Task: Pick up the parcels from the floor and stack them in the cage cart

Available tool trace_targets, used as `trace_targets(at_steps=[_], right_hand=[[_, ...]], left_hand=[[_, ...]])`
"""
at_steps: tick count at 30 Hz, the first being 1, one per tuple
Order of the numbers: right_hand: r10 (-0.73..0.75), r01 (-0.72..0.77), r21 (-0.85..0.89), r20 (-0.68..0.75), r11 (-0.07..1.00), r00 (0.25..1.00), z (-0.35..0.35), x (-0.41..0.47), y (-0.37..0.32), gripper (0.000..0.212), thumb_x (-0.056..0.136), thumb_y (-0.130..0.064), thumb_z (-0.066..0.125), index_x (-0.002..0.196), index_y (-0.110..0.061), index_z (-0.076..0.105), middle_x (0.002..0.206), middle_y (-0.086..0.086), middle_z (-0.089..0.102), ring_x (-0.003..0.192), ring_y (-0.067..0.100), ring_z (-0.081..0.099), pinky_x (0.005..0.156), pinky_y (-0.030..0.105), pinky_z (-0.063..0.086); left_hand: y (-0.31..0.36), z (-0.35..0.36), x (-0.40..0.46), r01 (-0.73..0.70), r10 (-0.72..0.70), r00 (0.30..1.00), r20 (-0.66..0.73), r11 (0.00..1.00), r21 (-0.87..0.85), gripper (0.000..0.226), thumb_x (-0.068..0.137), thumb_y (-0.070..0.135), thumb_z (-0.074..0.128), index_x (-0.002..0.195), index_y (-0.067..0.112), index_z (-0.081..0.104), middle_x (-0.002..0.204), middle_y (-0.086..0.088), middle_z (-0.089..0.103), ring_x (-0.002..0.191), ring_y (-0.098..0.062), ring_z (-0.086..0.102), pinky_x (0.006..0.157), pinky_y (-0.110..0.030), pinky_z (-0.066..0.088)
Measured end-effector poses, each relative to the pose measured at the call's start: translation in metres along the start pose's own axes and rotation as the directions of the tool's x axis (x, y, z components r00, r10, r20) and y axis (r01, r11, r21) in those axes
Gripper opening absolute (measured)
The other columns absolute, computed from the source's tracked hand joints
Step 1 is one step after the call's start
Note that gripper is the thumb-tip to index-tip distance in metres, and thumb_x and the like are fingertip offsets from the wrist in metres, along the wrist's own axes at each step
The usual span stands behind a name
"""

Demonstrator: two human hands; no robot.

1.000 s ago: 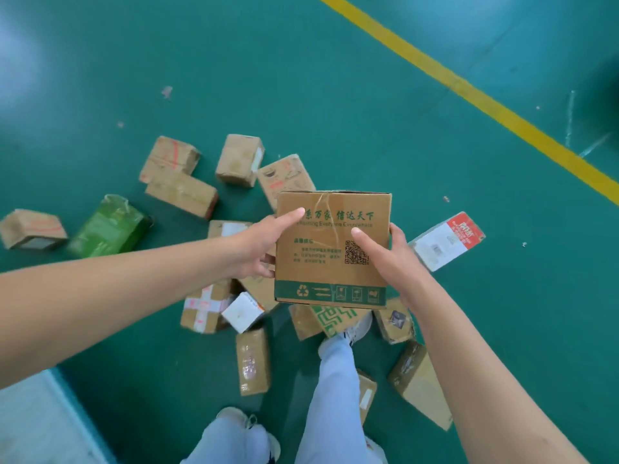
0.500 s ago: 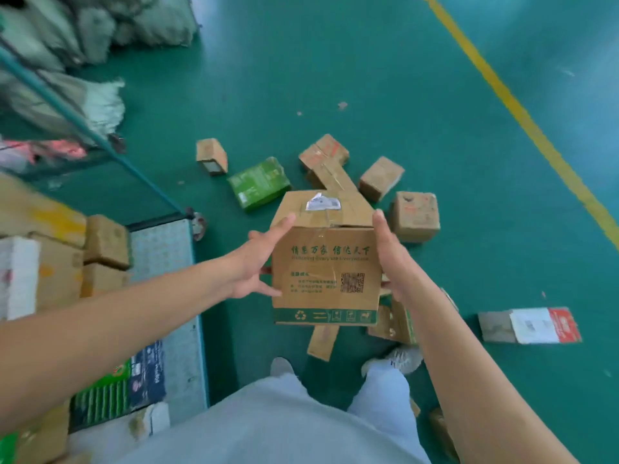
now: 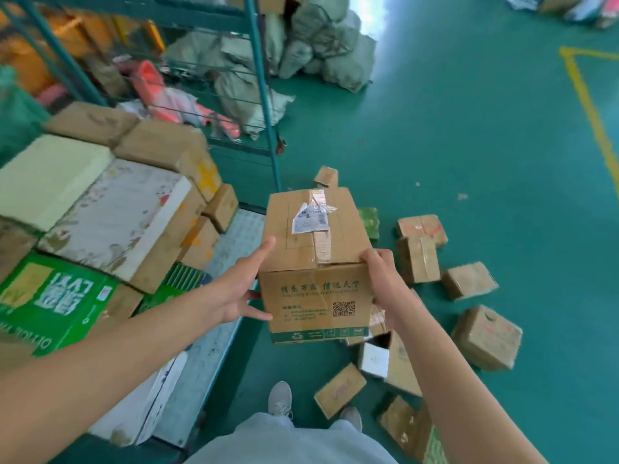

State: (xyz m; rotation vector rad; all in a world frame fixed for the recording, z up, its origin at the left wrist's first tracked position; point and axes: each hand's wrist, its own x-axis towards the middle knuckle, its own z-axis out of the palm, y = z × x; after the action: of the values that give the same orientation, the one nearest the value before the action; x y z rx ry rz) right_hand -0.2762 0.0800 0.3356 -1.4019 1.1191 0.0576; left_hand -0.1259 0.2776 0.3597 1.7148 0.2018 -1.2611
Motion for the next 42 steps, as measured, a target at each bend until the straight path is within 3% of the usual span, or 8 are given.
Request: trace_targets(at_steps=[8,16,27,31,33,36,39,42], right_hand=[[-0.116,0.159,-0.165,0.247,0.973,0.962,0.026,0.003,-0.048,0.04,0.1,-0.049,0.04,0.133,-0.026,0.036,0.122,0.004,0.058,0.113,0.023,0.055,0.106,0.055,0.044],[-0.125,0.238,-0.225,0.425,0.945,0.897,0.094,0.003,-0.077,0.073,0.092,-0.073,0.052,0.142,-0.025,0.03,0.133,0.002,0.054,0.123,0.024,0.054,0.112,0.052,0.042],[-0.129,0.343,-0.259,0.599,0.903,0.791,0.299,0.002,-0.122,0.082,0.092,-0.056,0.069,0.149,-0.021,0.021,0.138,-0.001,0.058,0.117,0.019,0.061,0.094,0.036,0.048],[-0.104,0.357,-0.293,0.628,0.887,0.771,0.378,0.004,-0.138,0.083,0.093,-0.052,0.071,0.152,-0.023,0.021,0.139,-0.003,0.057,0.119,0.02,0.061,0.101,0.042,0.05],[-0.095,0.375,-0.311,0.645,0.873,0.758,0.415,0.002,-0.146,0.078,0.094,-0.048,0.07,0.152,-0.027,0.023,0.138,-0.003,0.059,0.117,0.021,0.063,0.098,0.044,0.054],[-0.023,0.382,-0.389,0.675,0.838,0.737,0.449,-0.007,-0.154,0.058,0.099,-0.041,0.067,0.142,-0.033,0.029,0.126,-0.006,0.062,0.103,0.017,0.065,0.071,0.036,0.052],[0.044,0.377,-0.466,0.673,0.8,0.739,0.476,-0.001,-0.157,0.063,0.098,-0.044,0.067,0.144,-0.03,0.027,0.125,-0.001,0.063,0.103,0.024,0.069,0.077,0.047,0.061],[0.058,0.368,-0.474,0.671,0.8,0.739,0.504,0.008,-0.162,0.06,0.097,-0.039,0.068,0.145,-0.025,0.034,0.124,0.001,0.065,0.1,0.023,0.071,0.076,0.043,0.065]], left_hand=[[-0.015,-0.024,-0.038,-0.105,0.082,0.971,-0.227,0.99,-0.09,0.052,0.089,0.064,0.067,0.131,0.034,0.059,0.128,0.004,0.064,0.116,-0.019,0.058,0.092,-0.062,0.056],[-0.039,-0.073,-0.059,-0.175,0.099,0.912,-0.398,0.972,-0.16,0.062,0.092,0.057,0.068,0.145,0.036,0.044,0.131,0.007,0.062,0.123,-0.021,0.057,0.1,-0.062,0.052],[-0.05,-0.252,-0.06,-0.245,0.106,0.831,-0.545,0.951,-0.188,0.05,0.092,0.054,0.069,0.136,0.042,0.048,0.137,0.006,0.057,0.121,-0.025,0.058,0.106,-0.06,0.046],[-0.06,-0.321,-0.055,-0.231,0.04,0.819,-0.573,0.936,-0.266,0.056,0.092,0.052,0.07,0.14,0.038,0.043,0.138,0.003,0.054,0.123,-0.027,0.056,0.106,-0.059,0.046],[-0.066,-0.353,-0.054,-0.227,0.008,0.814,-0.58,0.925,-0.306,0.05,0.095,0.046,0.069,0.138,0.034,0.045,0.129,0.004,0.06,0.119,-0.025,0.057,0.108,-0.06,0.045],[-0.071,-0.382,-0.054,-0.222,-0.033,0.809,-0.587,0.907,-0.358,0.03,0.1,0.034,0.065,0.124,0.034,0.047,0.107,0.012,0.06,0.099,-0.016,0.058,0.11,-0.057,0.044],[-0.073,-0.401,-0.05,-0.233,-0.069,0.81,-0.583,0.874,-0.427,0.031,0.1,0.031,0.064,0.125,0.032,0.045,0.107,0.011,0.059,0.103,-0.02,0.057,0.11,-0.058,0.043],[-0.076,-0.418,-0.043,-0.235,-0.096,0.806,-0.585,0.855,-0.463,0.029,0.1,0.029,0.064,0.123,0.03,0.045,0.105,0.009,0.058,0.097,-0.017,0.057,0.106,-0.055,0.046]])
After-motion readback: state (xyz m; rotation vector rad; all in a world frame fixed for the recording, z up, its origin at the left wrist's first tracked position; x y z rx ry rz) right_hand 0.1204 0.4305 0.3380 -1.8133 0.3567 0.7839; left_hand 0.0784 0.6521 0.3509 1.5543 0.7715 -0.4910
